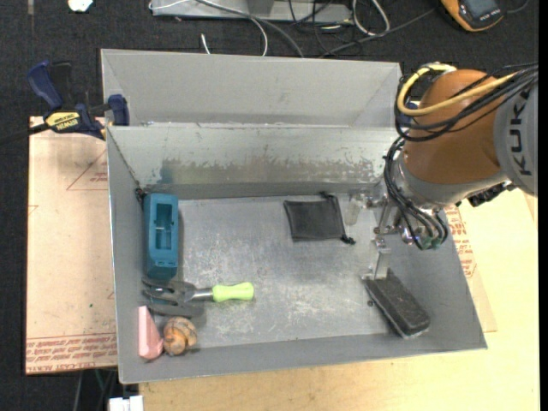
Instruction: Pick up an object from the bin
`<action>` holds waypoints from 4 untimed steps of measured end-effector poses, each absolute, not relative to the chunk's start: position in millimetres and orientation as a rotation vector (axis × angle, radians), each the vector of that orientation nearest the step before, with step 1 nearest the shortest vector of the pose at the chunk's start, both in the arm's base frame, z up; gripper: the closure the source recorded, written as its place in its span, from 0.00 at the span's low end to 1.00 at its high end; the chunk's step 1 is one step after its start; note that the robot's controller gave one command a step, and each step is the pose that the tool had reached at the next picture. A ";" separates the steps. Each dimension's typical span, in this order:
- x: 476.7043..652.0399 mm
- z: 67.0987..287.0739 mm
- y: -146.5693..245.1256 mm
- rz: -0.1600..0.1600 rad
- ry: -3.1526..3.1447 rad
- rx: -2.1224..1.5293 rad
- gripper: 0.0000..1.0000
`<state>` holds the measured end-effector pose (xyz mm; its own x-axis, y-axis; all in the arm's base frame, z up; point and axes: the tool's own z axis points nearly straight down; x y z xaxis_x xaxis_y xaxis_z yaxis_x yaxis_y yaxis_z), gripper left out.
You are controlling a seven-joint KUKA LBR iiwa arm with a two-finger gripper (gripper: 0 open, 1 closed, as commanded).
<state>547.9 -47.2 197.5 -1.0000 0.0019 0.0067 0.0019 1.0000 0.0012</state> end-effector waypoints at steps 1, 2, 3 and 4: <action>549.4 202.2 -47.0 -0.001 -3.143 0.000 0.00; 608.3 111.5 -35.1 -0.003 -3.147 -0.125 0.00; 611.3 104.4 -27.3 -0.003 -3.144 -0.128 0.00; 617.0 107.5 -29.5 -0.005 -3.143 -0.199 0.00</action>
Offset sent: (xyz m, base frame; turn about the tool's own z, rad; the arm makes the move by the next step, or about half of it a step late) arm 0.0806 0.0164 -0.1275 0.1101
